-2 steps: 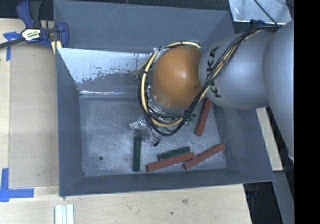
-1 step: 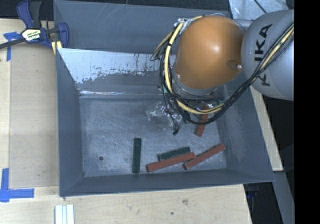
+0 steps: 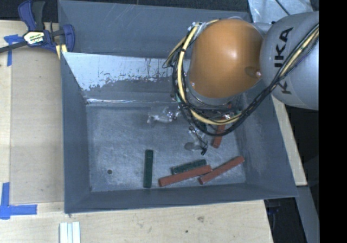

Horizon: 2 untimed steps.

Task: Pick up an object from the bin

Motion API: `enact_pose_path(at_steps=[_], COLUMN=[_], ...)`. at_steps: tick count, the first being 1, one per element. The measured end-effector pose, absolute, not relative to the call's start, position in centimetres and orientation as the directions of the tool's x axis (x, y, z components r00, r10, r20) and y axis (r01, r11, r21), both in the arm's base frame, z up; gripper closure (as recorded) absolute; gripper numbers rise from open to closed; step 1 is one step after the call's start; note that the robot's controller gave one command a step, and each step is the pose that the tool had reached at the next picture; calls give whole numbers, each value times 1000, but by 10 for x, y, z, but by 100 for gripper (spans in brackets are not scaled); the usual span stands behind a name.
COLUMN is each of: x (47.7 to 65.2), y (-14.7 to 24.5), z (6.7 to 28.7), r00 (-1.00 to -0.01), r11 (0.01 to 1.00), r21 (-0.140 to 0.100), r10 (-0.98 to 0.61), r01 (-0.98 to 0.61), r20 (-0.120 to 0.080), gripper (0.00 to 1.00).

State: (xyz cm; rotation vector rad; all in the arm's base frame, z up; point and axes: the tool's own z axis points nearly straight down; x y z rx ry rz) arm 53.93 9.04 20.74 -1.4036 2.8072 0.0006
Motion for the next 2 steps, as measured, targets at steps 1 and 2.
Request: enact_pose_path(at_steps=[1, 2], x=[492, 495], y=[130, 129], z=[90, 94], r00=[-453, -456], r11=[453, 456], r21=[6, -1], r10=[-891, -890], r01=[-891, -890], r20=[2, -2], gripper=[0, 100])
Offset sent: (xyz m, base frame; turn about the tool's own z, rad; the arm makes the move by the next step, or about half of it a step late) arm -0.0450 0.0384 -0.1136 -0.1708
